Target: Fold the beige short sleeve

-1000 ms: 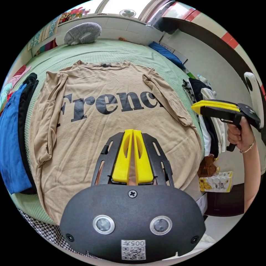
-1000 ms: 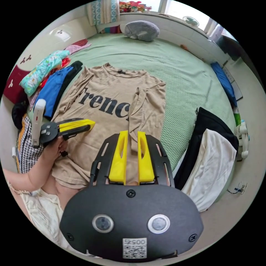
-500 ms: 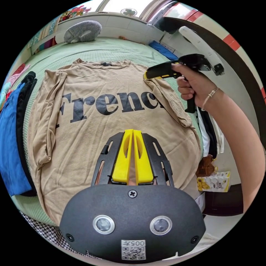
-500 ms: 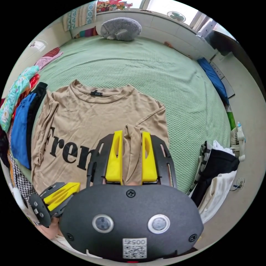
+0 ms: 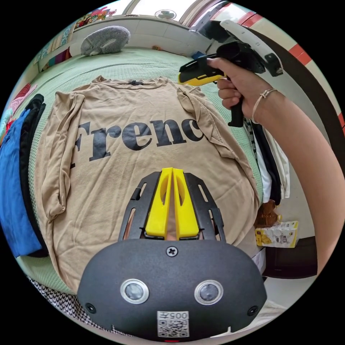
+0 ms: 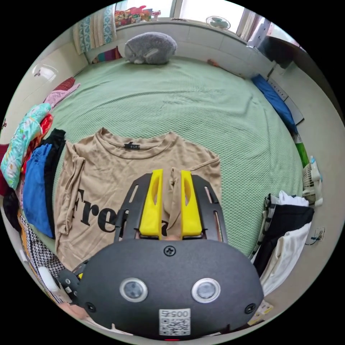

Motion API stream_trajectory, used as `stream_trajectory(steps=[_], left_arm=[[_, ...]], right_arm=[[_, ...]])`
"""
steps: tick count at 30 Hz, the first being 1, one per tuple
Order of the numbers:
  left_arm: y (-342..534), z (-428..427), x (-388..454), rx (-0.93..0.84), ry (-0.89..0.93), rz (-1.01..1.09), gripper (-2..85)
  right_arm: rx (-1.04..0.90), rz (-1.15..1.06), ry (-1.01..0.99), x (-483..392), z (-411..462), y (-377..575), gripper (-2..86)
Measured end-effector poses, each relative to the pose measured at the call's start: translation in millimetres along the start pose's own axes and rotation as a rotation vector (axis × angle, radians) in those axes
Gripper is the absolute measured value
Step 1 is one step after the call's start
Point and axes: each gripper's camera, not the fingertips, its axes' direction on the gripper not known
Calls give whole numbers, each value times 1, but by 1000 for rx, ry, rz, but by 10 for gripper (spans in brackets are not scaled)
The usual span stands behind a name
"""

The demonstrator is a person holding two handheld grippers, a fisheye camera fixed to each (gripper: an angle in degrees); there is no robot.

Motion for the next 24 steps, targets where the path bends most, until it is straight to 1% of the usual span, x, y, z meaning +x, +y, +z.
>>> stream_trajectory(steps=[4,7,9,10,12,13,15,16,17,19,20,22,24], left_arm=[[5,-7,-2,8,5,-10,-6],[10,-13,-1,24,-2,-7,-5],[14,-18,1,38,3,-5,-5],[19,-21,2,53,6,-4,-5],[25,-23,5,59,7,-24,-5],[28,-24,10,41,-2,-10,-5],[33,-35,20,16,-51,7,-5],[42,-50,26,40,-81,26,-5],[48,-59,29,61,-88,40,-5],[72,-96,31,130,-88,90,-5],[77,-104,30,135,-93,95,-5],[99,-129,15,125,-129,77,-4],[117,-141,-4,89,-146,37,-2]], right_arm=[[11,-71,-71,8,-24,45,49],[-20,-109,6,13,-31,93,7],[-54,-142,57,14,-26,123,1],[-84,-126,89,16,-20,139,-3],[-133,-87,73,21,-9,162,-5],[-103,-58,39,24,-13,173,-5],[-109,-13,-44,29,-26,184,-1],[-89,-15,-94,32,-40,193,3],[-70,-24,-101,33,-47,198,6],[-6,-67,-51,38,-76,220,21],[0,-73,-33,40,-81,226,25],[3,-72,10,53,-95,249,44],[-3,-42,-15,68,-101,268,60]])
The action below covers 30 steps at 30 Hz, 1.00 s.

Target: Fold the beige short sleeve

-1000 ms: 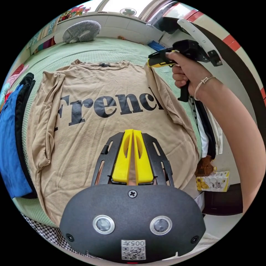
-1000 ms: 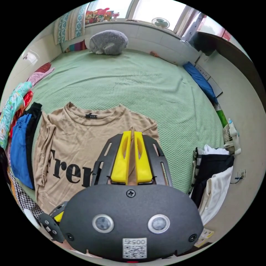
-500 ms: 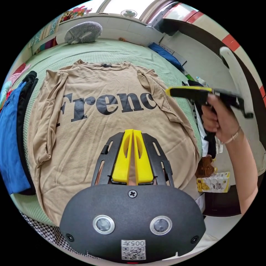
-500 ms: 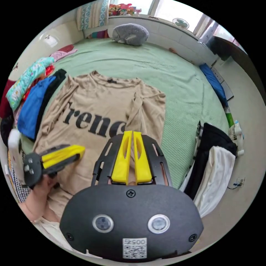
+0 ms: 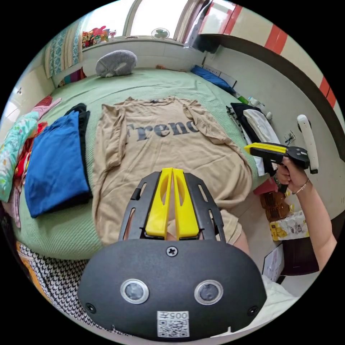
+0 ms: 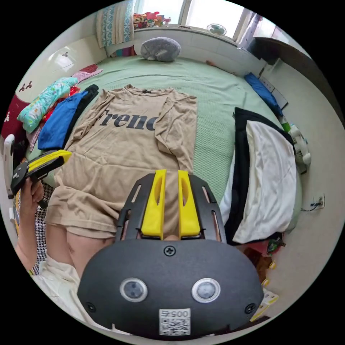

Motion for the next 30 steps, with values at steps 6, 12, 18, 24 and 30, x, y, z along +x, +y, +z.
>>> stream_trajectory(steps=[6,12,18,24,30], left_arm=[[70,-28,-71,-50,-71,-156,34],[109,-30,-112,-96,-1,-266,138],[112,-22,-103,-104,-31,-263,141],[107,-12,-87,-133,-142,-250,135],[105,-22,-71,-172,-220,-183,91]], right_arm=[[-5,122,-149,42,2,78,111],[-54,182,-152,52,19,130,122],[-62,214,-161,47,30,138,117],[-76,218,-139,35,38,129,100],[-48,188,-87,19,27,133,18]])
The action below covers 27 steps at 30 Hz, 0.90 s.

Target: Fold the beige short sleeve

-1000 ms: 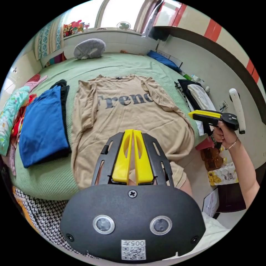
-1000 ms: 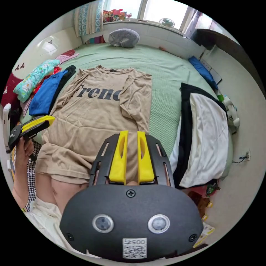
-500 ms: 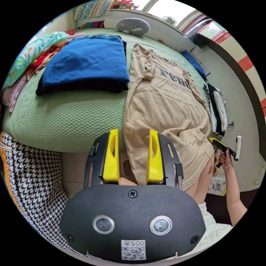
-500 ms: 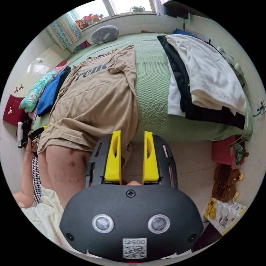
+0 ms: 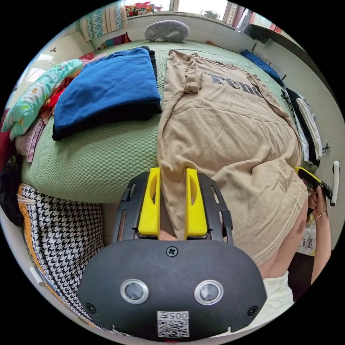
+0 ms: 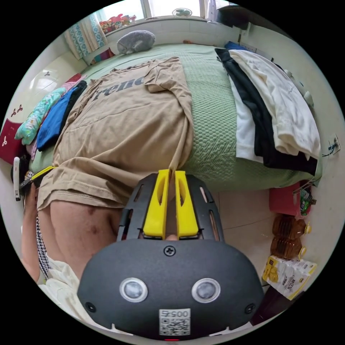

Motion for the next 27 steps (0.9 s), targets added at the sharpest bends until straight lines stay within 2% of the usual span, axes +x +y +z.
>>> stream_trajectory(steps=[2,5,8,13,19,23,27], left_arm=[[3,-7,2,4,5,18,55],[5,-29,4,58,6,42,45],[-5,-63,4,152,-16,67,42],[-66,-114,3,287,-70,77,45],[-113,-97,-5,167,-141,-27,61],[-81,-99,-12,193,-124,8,64],[-36,-97,-29,170,-82,17,73]], right_arm=[[19,-26,-19,-4,-10,2,0],[33,-51,-53,-5,-32,-2,-7],[126,-49,-97,-1,-65,-18,-7],[256,-34,-26,-2,-106,-86,13],[153,36,-25,3,-86,-132,65],[182,-22,-66,10,-89,-102,95],[147,-69,-6,25,-78,-60,112]])
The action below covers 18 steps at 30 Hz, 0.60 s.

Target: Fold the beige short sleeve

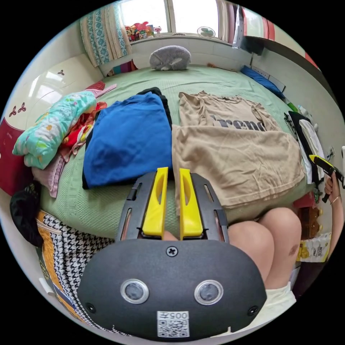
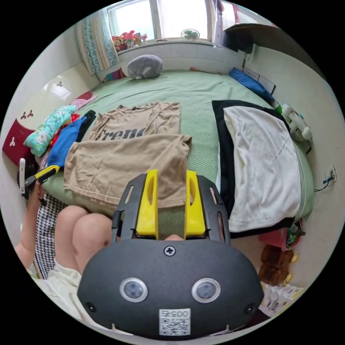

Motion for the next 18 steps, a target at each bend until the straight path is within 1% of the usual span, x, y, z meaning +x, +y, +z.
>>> stream_trajectory(steps=[4,9,13,18], left_arm=[[24,7,-10,-67,112,-1,108],[33,8,-12,-49,180,-22,155],[41,16,-12,-83,185,-46,161],[47,8,-6,-61,134,-25,161]], right_arm=[[-57,22,5,11,13,21,123],[-116,100,-20,16,29,17,130],[-153,94,37,8,42,15,130],[-147,75,86,-2,43,21,128]])
